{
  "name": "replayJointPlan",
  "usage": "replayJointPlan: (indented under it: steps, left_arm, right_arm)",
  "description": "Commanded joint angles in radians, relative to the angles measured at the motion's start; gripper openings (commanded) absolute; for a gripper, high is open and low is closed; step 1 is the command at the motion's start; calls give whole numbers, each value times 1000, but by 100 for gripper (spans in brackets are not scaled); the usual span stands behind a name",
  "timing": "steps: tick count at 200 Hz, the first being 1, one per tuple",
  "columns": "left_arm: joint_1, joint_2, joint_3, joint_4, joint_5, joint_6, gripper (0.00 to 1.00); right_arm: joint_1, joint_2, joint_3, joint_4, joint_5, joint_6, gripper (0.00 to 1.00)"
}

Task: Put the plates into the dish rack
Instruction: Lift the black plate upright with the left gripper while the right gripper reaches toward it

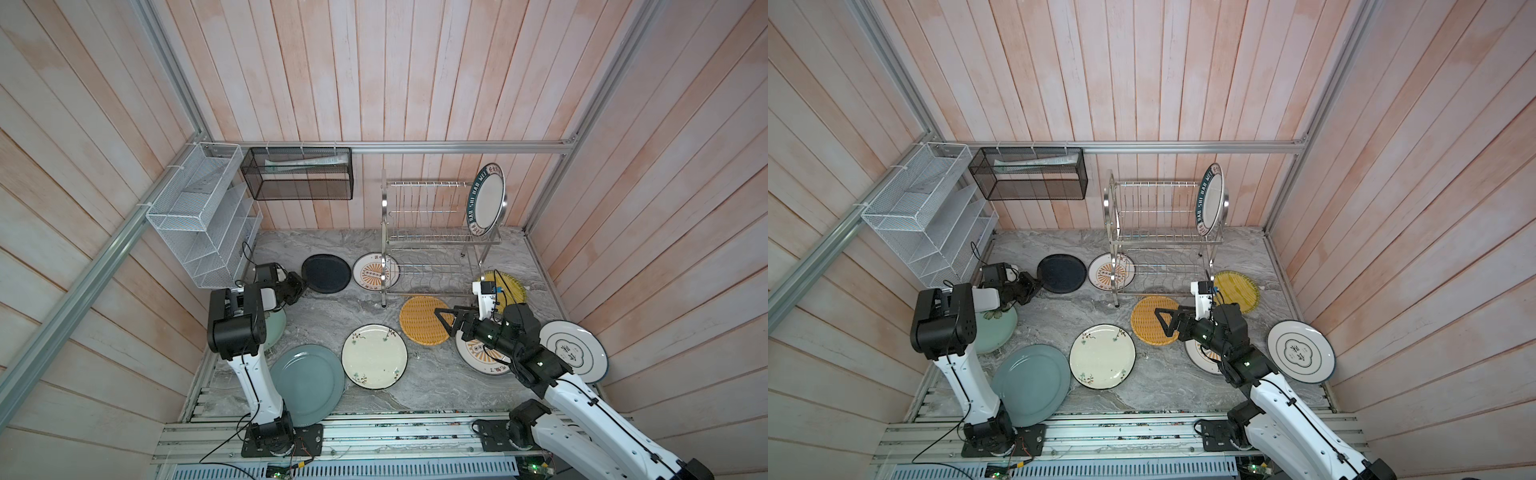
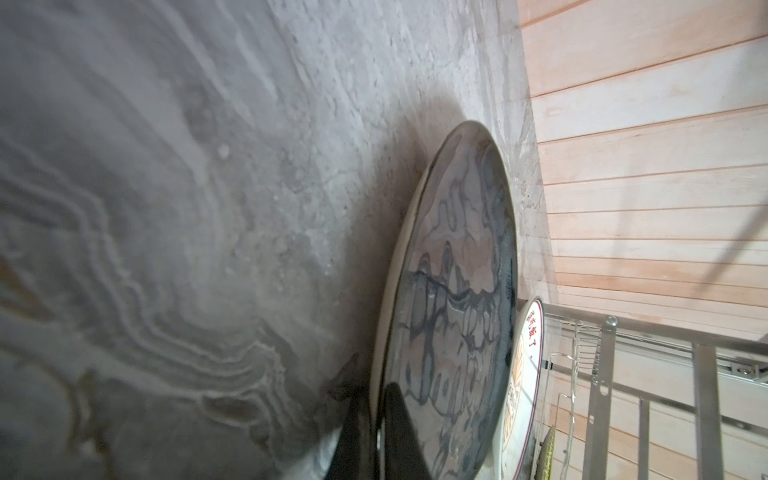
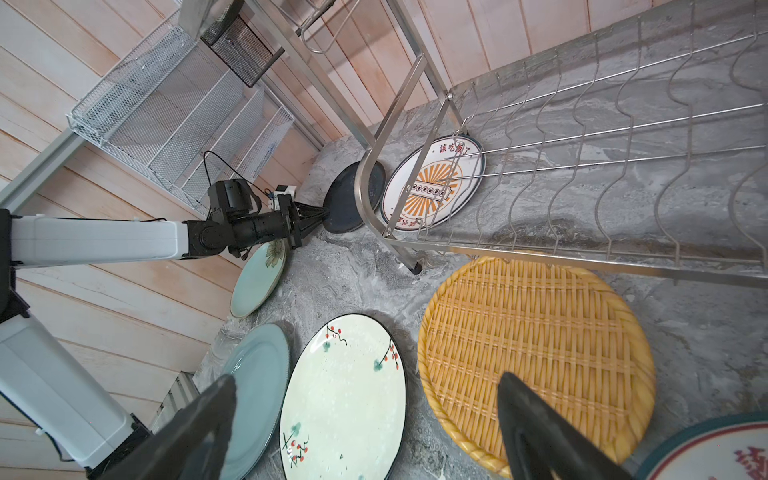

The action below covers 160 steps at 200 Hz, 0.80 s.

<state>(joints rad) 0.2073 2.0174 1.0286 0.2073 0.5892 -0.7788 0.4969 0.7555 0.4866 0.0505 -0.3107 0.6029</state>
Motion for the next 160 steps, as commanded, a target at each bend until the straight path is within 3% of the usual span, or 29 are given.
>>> replayJointPlan:
  steps: [1, 45, 69, 160]
  left_arm:
    - [6, -49, -77, -60, -43, 12, 0]
    - [19, -198, -193, 3, -53, 0, 0]
    - [33, -258, -272, 117, -2, -48, 0]
    - [38, -313, -409, 446, 164, -174, 0]
  right_arm:
    - [8, -16, 3, -18, 23, 3, 98]
    - [8, -12, 7, -23, 32, -2, 98]
    - [8, -10, 4, -19, 28, 1, 98]
    - [7, 4, 0, -11, 27, 6, 98]
